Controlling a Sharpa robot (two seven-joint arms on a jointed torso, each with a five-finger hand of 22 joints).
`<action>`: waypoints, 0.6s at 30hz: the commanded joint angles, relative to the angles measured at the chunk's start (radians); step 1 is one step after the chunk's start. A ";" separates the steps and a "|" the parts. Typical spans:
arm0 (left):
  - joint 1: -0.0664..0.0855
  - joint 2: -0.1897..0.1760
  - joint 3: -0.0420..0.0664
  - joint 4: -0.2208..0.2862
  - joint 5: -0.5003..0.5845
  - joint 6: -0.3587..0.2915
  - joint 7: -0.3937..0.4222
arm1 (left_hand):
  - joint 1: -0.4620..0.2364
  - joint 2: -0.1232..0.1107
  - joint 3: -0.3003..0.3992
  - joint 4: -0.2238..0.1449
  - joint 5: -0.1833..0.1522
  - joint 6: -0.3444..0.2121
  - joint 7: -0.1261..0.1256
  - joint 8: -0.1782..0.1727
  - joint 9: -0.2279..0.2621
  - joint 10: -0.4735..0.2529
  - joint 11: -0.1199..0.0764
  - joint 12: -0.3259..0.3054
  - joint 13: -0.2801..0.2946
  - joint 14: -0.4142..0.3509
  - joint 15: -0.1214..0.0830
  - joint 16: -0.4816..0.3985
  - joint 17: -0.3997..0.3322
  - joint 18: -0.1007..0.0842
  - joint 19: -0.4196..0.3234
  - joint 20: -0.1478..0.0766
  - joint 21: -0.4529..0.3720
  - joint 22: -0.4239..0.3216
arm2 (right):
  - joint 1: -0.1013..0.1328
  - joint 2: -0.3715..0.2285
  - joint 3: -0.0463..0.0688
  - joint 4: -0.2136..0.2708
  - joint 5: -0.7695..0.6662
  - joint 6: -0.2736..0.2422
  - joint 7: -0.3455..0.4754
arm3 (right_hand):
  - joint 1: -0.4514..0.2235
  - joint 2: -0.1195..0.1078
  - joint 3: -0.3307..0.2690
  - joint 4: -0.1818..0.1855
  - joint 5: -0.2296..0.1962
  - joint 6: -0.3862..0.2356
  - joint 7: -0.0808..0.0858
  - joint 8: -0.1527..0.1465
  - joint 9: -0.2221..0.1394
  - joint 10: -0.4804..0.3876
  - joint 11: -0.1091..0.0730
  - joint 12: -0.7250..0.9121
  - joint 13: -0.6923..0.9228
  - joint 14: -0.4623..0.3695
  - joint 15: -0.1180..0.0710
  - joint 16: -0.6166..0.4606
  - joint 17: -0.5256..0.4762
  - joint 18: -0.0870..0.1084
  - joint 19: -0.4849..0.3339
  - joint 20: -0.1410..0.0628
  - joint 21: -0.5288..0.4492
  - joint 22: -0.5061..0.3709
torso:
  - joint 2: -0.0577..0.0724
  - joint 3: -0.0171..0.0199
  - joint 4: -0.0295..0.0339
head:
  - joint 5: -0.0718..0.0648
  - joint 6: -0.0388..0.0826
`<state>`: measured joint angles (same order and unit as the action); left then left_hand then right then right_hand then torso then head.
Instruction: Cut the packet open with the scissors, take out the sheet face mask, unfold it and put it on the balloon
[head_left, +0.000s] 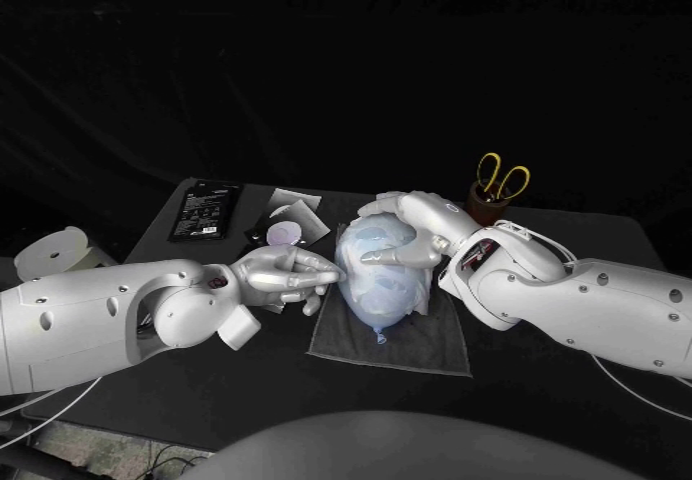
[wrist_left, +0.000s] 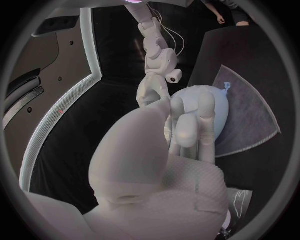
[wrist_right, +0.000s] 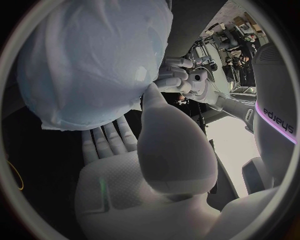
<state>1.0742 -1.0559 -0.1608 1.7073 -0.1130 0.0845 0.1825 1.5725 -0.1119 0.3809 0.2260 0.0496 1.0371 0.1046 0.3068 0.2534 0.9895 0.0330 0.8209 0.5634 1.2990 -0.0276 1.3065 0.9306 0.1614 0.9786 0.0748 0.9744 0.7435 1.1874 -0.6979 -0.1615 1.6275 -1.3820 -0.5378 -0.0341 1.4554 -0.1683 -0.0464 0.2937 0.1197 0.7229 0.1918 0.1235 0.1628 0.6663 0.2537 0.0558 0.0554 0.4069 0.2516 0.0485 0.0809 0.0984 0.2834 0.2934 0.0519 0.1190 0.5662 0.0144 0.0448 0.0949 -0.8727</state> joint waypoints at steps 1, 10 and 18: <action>0.000 -0.019 0.001 -0.006 -0.045 -0.110 0.078 | -0.008 -0.013 0.032 -0.011 -0.001 -0.019 0.011 0.015 0.021 -0.008 0.009 -0.042 -0.031 -0.019 0.007 -0.037 -0.049 0.021 -0.013 0.005 -0.023 -0.025 | -0.001 -0.001 0.000 -0.002 -0.002 -0.007 -0.002 | -0.001 0.011 0.003 0.000 -0.005 0.009 0.084 0.005 0.001 0.001 -0.004 -0.003 -0.002 -0.004 0.000 -0.006 -0.001 0.005 -0.003 0.000 0.006 -0.001 | 0.000 0.0000 0.0004 | -0.003 0.000; 0.000 -0.031 0.001 -0.011 -0.378 -0.310 0.166 | -0.025 -0.041 0.152 -0.079 -0.002 -0.082 0.043 0.104 0.101 -0.009 0.034 -0.132 -0.100 -0.017 0.025 -0.083 -0.092 0.023 -0.002 0.016 -0.023 -0.031 | -0.002 -0.002 0.000 -0.003 0.003 -0.005 0.000 | 0.000 0.013 0.007 0.000 -0.006 0.012 0.085 0.005 0.002 0.004 -0.003 -0.002 -0.001 -0.005 0.000 -0.006 -0.001 0.005 -0.002 0.000 0.006 -0.001 | 0.001 -0.0014 -0.0005 | -0.003 0.000; -0.001 0.017 0.001 -0.035 -0.578 -0.565 0.123 | -0.095 -0.075 0.243 -0.116 -0.001 -0.139 0.037 0.248 0.200 -0.020 0.029 -0.063 -0.074 0.061 0.021 -0.008 0.050 0.011 0.047 0.015 0.052 0.041 | -0.002 0.000 0.000 -0.003 0.006 -0.001 0.001 | 0.001 0.015 0.008 0.000 -0.006 0.015 0.085 0.006 0.002 0.007 -0.003 -0.002 -0.001 -0.006 0.000 -0.006 -0.002 0.005 -0.003 0.000 0.006 -0.001 | 0.002 -0.0012 -0.0022 | -0.003 0.000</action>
<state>1.0739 -1.0438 -0.1607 1.6747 -0.5430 -0.3092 0.2985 1.4828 -0.1875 0.6202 0.1104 0.0465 0.8978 0.1428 0.5493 0.3761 0.9703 0.0697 0.7550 0.4872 1.3546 -0.0058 1.2914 0.9692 0.1728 1.0221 0.0910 1.0218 0.7795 1.1861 -0.6982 -0.1616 1.6254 -1.3746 -0.5390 -0.0336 1.4550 -0.1600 -0.0464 0.2938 0.1197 0.7297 0.1922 0.1235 0.1634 0.6663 0.2537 0.0558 0.0555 0.4070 0.2516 0.0485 0.0800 0.0983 0.2834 0.2934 0.0519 0.1191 0.5675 0.0133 0.0440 0.0926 -0.8727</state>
